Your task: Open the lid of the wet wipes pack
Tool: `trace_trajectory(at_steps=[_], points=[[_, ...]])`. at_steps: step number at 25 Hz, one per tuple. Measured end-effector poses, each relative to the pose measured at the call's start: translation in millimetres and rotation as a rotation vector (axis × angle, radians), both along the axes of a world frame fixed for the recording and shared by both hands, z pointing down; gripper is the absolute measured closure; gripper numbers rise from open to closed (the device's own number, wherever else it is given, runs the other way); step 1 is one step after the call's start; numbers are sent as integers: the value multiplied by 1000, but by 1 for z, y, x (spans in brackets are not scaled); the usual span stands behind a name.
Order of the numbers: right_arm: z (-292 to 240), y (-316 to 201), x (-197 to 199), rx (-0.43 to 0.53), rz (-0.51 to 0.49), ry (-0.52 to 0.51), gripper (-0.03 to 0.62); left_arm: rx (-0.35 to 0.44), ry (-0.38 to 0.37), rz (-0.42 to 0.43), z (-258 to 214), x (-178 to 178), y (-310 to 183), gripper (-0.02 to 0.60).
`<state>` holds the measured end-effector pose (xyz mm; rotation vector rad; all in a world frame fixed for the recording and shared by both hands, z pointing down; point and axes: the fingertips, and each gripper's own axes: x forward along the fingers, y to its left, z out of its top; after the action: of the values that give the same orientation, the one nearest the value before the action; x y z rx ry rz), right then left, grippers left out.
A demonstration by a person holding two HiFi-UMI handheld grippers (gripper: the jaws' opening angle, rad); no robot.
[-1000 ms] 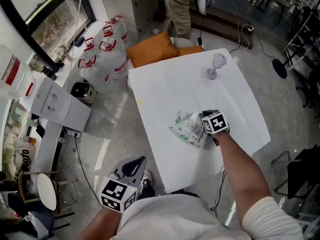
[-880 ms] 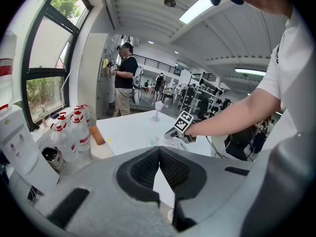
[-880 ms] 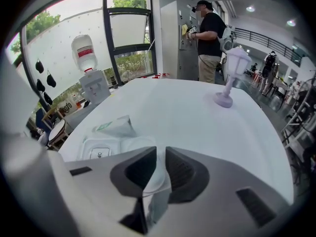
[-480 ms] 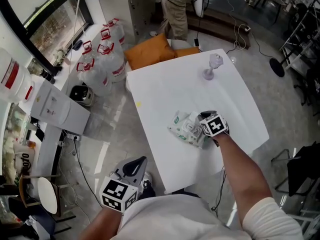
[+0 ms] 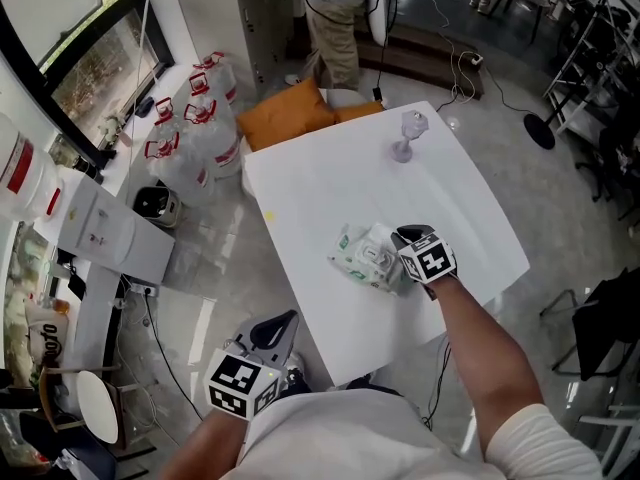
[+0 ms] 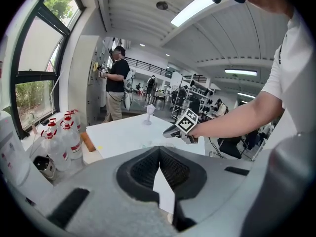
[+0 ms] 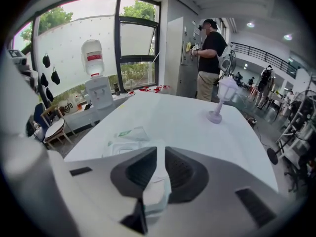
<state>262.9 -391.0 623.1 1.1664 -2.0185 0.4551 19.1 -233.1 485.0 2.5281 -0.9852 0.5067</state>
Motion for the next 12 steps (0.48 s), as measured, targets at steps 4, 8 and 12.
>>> trace_trajectory(at_steps=[4,8,12], points=[[-39,27,-4,80,69,-91,536,26,16,29,-9,9,-3,572],[-86,70,-7,161,176,-230,539,62,34,74,-20,21,-8,573],[-126,119,-19,218,218,-330,546,86,48,108,-28,31,-12,573]])
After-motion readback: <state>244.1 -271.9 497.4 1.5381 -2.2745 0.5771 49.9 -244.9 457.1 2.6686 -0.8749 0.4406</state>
